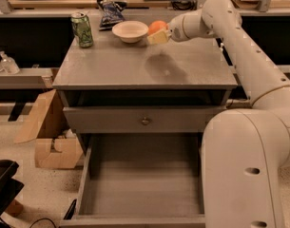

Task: Place orange into middle drawer

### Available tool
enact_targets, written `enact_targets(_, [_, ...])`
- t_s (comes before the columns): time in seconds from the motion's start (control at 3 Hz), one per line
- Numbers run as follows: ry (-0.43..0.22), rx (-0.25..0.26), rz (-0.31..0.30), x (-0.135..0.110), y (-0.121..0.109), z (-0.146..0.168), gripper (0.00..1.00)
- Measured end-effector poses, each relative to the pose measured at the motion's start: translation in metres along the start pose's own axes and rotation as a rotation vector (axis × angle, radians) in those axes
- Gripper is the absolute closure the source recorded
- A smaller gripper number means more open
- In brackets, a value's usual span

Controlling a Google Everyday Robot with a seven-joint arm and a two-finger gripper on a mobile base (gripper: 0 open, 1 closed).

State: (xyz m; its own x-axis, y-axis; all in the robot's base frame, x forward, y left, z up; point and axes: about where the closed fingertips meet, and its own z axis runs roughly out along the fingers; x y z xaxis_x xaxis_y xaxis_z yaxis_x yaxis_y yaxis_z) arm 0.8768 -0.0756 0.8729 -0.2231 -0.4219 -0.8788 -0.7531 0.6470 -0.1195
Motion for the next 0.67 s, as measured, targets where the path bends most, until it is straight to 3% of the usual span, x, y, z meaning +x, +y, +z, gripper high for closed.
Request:
enact_targets(0.33, [-0.018,0.017,-0.063,-0.033,0.004,-0.054,1.00])
enact_targets(0.67, [-0.072,0.070,-0.065,-0.060,0.019,-0.148,1.00])
